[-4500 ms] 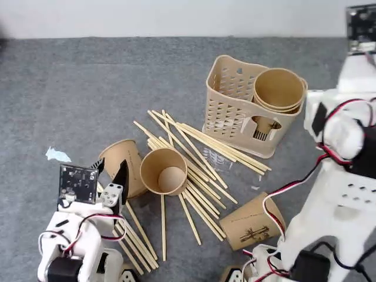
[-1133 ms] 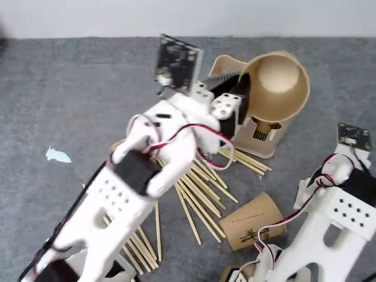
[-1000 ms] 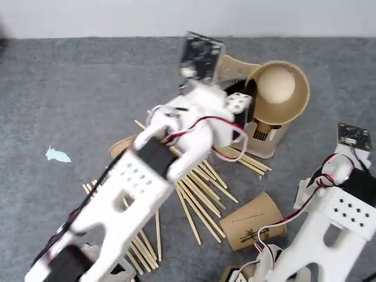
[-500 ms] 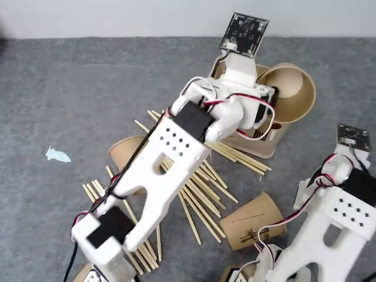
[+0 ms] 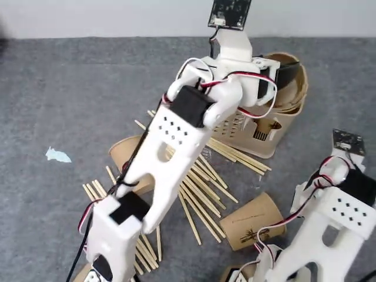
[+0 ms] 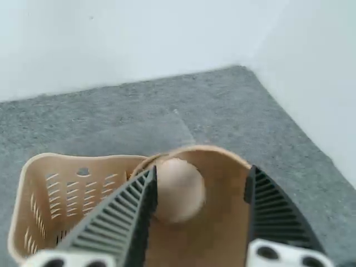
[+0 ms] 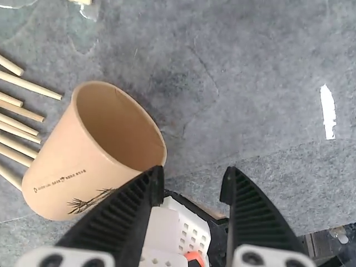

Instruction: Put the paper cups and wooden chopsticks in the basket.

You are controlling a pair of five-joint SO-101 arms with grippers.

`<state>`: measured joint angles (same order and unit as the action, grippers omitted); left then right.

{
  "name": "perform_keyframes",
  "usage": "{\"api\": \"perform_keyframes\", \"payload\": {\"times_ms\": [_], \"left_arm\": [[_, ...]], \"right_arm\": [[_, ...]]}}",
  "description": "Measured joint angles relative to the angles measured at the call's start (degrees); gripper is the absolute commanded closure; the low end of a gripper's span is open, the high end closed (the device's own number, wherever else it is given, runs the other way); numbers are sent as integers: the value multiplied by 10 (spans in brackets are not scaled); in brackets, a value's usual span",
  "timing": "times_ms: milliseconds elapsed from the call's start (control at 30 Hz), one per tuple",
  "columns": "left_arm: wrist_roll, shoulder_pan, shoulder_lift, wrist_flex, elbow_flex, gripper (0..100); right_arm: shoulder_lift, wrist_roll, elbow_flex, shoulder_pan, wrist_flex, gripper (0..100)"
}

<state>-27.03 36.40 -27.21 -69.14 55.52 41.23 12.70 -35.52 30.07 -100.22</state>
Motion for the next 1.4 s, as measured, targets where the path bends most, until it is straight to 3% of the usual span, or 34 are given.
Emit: {"api": "perform_keyframes", "payload": {"times_ms": [433,600,900,1200,1400], "left_arm": [[0,-1,-120,18,156,754],[0,-24,-121,-60,229,757],[0,-106,-121,-287,350,757],[0,-192,-120,-303,353,757],[0,-212,-120,-303,353,757]], "right_arm": [[0,0,0,0,0,819],[0,0,3,0,0,819],[0,0,29,-70,-2,820],[0,0,2,-158,-3,820],[0,-56,-7,-219,-3,819]]}}
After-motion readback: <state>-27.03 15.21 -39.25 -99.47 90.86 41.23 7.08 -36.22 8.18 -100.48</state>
